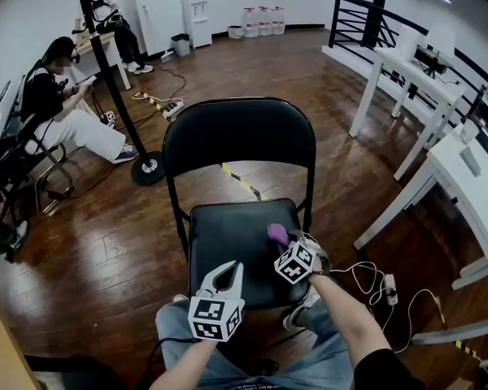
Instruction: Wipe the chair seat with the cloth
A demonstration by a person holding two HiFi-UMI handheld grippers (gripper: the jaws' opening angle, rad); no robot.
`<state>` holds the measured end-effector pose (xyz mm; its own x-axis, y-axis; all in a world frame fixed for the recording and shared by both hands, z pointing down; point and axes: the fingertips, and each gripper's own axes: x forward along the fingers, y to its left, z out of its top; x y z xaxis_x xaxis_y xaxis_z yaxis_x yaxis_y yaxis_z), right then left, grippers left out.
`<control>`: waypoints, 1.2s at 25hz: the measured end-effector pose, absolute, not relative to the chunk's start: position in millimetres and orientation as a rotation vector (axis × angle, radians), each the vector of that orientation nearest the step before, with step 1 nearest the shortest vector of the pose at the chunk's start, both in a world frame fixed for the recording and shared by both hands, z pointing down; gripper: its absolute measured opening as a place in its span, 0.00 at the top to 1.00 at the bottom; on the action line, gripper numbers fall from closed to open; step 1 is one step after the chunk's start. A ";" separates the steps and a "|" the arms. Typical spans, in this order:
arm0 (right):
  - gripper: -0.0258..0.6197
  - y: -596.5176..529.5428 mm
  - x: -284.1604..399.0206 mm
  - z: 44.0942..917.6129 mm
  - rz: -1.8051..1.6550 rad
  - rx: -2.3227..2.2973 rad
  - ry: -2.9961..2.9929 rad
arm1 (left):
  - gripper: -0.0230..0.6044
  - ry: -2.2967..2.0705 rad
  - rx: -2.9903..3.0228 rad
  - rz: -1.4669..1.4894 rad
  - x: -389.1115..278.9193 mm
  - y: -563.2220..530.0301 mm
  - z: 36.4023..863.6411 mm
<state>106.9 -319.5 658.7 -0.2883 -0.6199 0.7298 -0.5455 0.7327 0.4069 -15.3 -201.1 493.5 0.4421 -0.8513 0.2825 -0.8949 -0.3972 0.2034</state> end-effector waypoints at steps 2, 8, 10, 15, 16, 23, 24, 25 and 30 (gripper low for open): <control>0.77 -306.5 109.9 656.5 -0.099 0.885 -1.972 | 0.96 -1.491 2.379 0.184 -10.6 -198.5 491.8; 0.77 -260.8 115.8 651.9 -0.092 0.866 -2.007 | 0.96 -1.476 2.389 0.185 1.2 -188.3 491.9; 0.77 -242.5 117.3 652.0 -0.082 0.856 -2.021 | 0.96 -1.472 2.394 0.186 4.2 -185.2 491.0; 0.77 -195.3 119.9 657.4 -0.100 0.806 -2.034 | 0.96 -1.464 2.410 0.202 11.8 -176.7 491.1; 0.77 -187.5 119.7 657.5 -0.094 0.804 -2.040 | 0.96 -1.463 2.413 0.204 12.8 -175.3 490.8; 0.77 -144.4 114.4 655.5 -0.063 0.785 -2.075 | 0.96 -1.445 2.422 0.208 23.7 -169.6 492.2; 0.77 -139.9 114.2 657.5 -0.054 0.785 -2.077 | 0.96 -1.440 2.423 0.208 25.5 -168.5 492.8; 0.77 -136.4 114.2 659.7 -0.046 0.784 -2.078 | 0.96 -1.437 2.425 0.209 26.7 -167.6 493.0; 0.77 -133.2 116.2 658.7 -0.026 0.808 -2.080 | 0.96 -1.439 2.428 0.211 26.4 -165.1 491.9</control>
